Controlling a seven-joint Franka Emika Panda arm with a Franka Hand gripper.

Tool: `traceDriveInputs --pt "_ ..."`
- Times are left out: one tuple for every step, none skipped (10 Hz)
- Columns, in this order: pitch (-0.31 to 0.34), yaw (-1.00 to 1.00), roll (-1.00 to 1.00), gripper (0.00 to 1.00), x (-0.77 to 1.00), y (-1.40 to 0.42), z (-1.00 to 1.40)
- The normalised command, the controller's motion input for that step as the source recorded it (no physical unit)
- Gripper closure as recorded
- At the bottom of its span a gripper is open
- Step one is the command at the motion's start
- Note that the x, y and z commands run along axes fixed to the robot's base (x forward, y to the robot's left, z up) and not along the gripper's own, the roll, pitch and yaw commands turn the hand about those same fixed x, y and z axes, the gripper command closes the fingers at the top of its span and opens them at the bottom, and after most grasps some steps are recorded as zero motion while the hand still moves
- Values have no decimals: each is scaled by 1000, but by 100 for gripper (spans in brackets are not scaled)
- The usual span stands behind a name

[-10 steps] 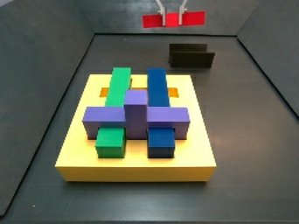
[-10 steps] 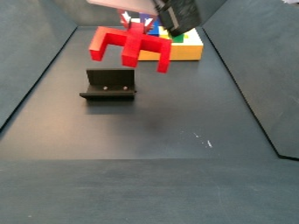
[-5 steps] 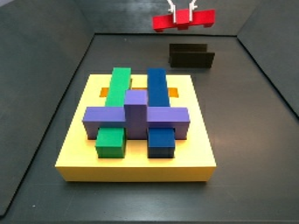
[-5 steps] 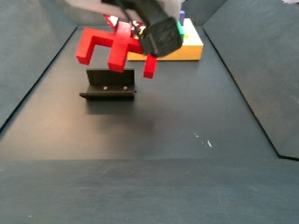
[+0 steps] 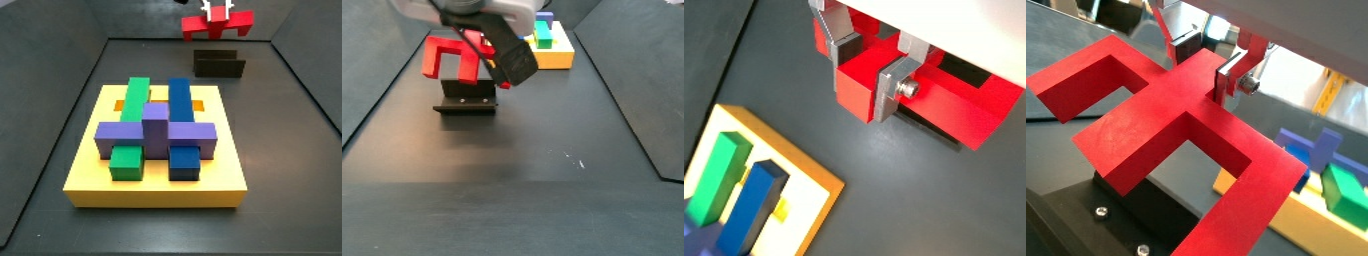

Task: Pick up the red object. Move up. Place the red object on the fixture. Regrasp the red object. Move to above the board. Insert the red object.
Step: Place the red object on the fixture.

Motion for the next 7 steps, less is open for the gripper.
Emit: traceDriveInputs --pt "0 0 -446 100 349 14 -129" --pt "0 0 -460 100 346 23 -140" --pt "0 0 -417 100 303 0 -123" --pt "0 0 -237 100 189 0 -229" --pt "0 0 -137 100 131 0 -329" --pt "0 0 -126 100 123 17 -380" --pt "0 0 -289 100 6 29 -309"
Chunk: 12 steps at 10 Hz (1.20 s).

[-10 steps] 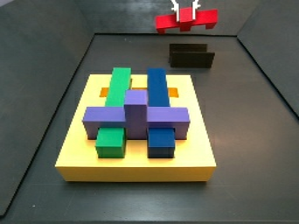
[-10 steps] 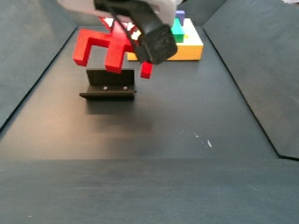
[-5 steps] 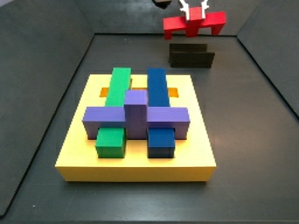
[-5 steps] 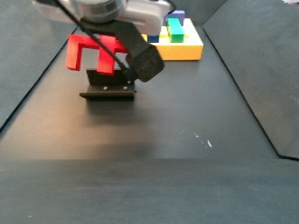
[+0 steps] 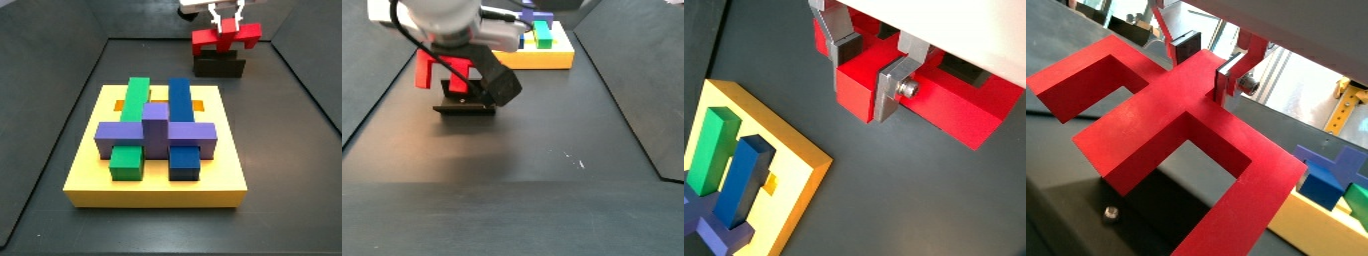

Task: Pick up the red object. Move up. Place the red object on the fixture. Regrasp the red object. Move to above the board. Insert the red object.
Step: Place the red object on the fixture.

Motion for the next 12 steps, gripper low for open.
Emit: traceDriveInputs --pt "0 0 -286 100 0 46 -271" --pt "0 0 -209 100 0 91 -257" --pt "0 0 -91 100 -17 137 -257" --pt "0 0 17 100 -51 131 -283" --pt "111 0 240 100 0 111 -289" --pt "197 0 437 100 0 83 -337" --pt "180 0 414 100 -3 37 -331" --pt "194 0 371 100 0 0 -300" --pt "169 0 277 100 0 0 -260" --pt "129 0 149 100 0 0 -197" --pt "49 0 0 100 3 0 -103" --pt "100 0 14 100 177 -43 0"
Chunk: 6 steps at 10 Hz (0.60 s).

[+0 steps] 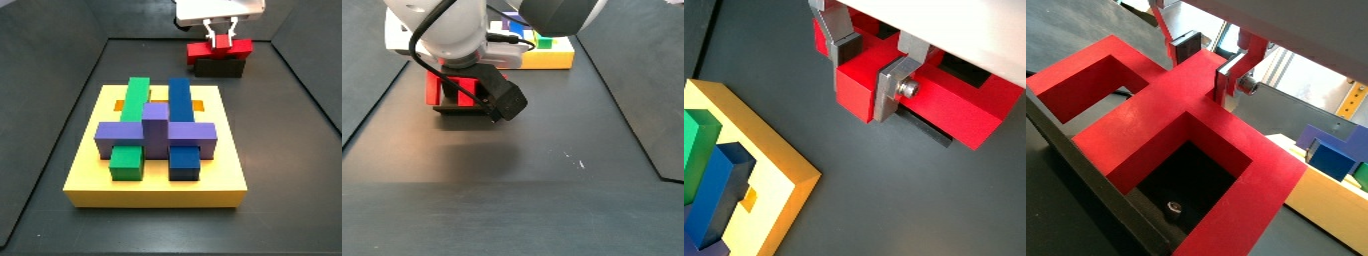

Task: Pick up the red object. Move up. Place the red object on the fixture. Regrasp the red object. Move to above the board. Insert the red object.
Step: Place the red object on the fixture.

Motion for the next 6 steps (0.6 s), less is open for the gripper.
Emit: traceDriveInputs --pt "229 0 197 100 349 -54 0" --pt "403 -57 243 100 417 0 0" --pt "451 -46 194 100 283 0 0" --pt "343 -3 234 100 106 0 0" --pt "237 -20 203 100 34 0 -17" --pt "60 0 31 100 74 0 -29"
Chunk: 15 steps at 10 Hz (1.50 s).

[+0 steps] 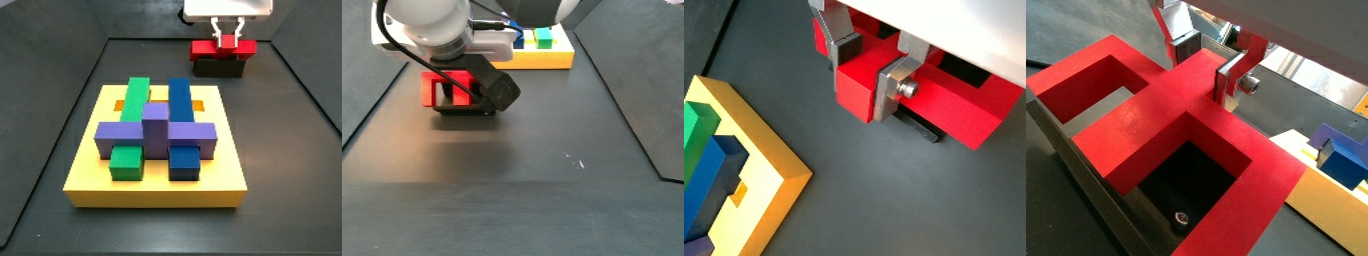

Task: Pick up the red object. Move up. Place the red object on the fixture. Regrasp the red object. Move to above the board. Insert the red object.
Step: Place the red object on the fixture, then regrasp the red object.

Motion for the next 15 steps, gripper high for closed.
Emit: traceDriveInputs --pt "-103 0 0 100 26 0 -274" --pt "-254 0 -83 100 0 0 -286" --pt "-449 0 -277 100 0 0 -49" --pt "-397 -43 -334 100 77 0 0" --pt "-331 -57 -109 100 31 0 -29" --pt "0 0 0 100 0 0 -80" --pt "0 0 77 100 0 0 -43" --pt "0 0 29 100 0 0 0" --pt "66 0 0 100 29 0 -29" --pt "131 -37 0 100 163 0 0" --pt "80 0 0 100 40 0 0" --pt "0 0 0 0 0 0 0" --pt "-49 51 340 0 -206 -71 380" --pt "-106 77 506 0 -266 -60 717" --pt "-137 111 300 0 -26 -3 700"
